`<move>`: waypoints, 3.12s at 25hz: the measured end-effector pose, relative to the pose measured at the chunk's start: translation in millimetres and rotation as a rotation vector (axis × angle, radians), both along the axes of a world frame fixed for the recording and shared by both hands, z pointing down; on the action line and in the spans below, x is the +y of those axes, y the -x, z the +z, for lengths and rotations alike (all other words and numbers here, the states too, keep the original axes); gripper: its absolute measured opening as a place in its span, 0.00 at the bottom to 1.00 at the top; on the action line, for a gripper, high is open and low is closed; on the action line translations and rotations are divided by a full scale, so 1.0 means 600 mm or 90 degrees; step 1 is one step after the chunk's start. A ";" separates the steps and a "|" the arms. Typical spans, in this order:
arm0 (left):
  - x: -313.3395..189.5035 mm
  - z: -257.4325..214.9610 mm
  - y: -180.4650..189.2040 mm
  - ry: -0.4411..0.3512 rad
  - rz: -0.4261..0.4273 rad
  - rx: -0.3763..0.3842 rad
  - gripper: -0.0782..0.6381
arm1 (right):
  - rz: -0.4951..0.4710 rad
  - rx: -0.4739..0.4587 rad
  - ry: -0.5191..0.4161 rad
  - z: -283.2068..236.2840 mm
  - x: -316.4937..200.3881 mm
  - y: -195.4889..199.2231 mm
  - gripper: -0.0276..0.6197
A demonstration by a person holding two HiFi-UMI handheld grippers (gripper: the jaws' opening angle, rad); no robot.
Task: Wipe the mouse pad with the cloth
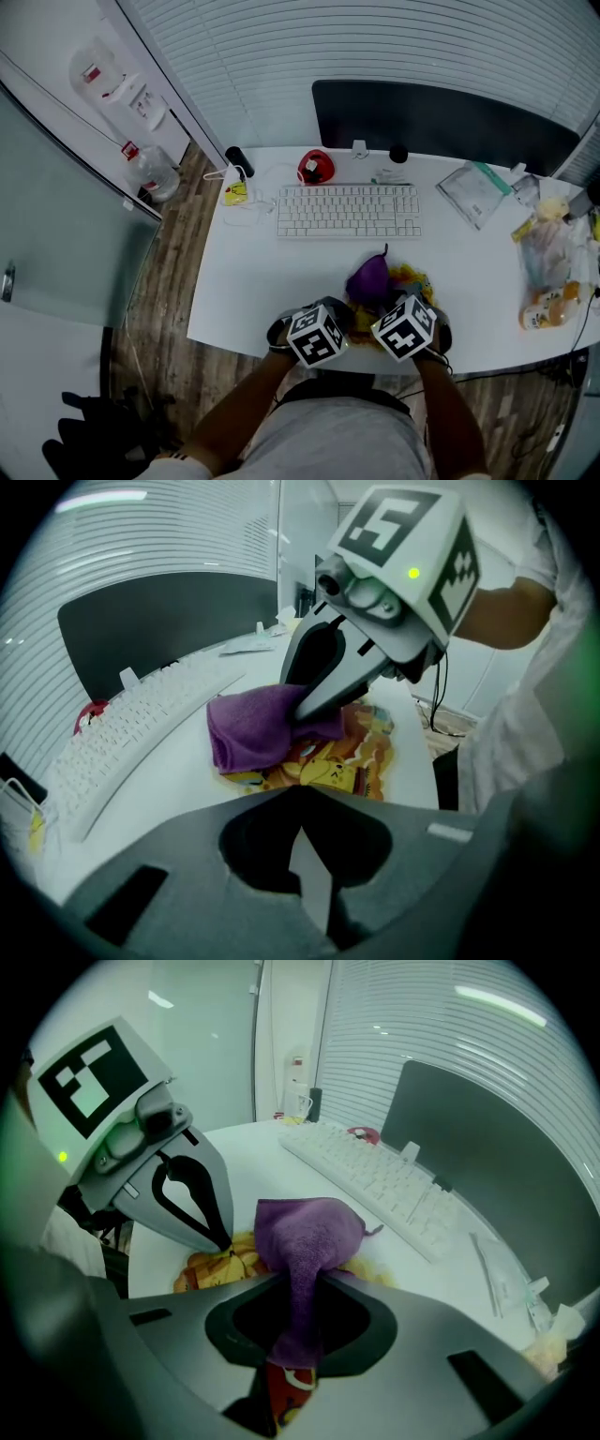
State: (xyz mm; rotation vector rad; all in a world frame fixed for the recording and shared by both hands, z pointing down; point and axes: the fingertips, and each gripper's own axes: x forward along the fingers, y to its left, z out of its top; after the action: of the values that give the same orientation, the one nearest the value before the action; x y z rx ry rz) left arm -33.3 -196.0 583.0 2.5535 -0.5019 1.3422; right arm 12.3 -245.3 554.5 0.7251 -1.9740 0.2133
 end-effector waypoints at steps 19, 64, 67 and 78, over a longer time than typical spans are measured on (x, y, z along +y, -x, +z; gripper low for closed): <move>-0.002 0.000 0.001 0.010 -0.025 0.012 0.13 | 0.171 -0.028 -0.033 -0.044 0.013 -0.174 0.15; -0.001 0.000 0.000 0.026 -0.016 0.019 0.13 | 0.212 -0.005 -0.016 -0.040 0.105 -0.220 0.15; -0.001 0.001 0.001 0.026 -0.017 0.020 0.13 | 0.164 -0.027 -0.025 -0.059 0.121 -0.161 0.15; 0.000 0.001 0.001 0.030 -0.018 0.027 0.13 | -0.010 -0.007 0.025 -0.010 0.188 0.016 0.15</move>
State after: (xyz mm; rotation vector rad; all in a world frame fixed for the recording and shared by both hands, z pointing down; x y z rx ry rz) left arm -33.9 -195.9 583.5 2.5219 -0.4912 1.2721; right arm 3.0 -132.5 548.2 0.6840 -1.9798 0.2466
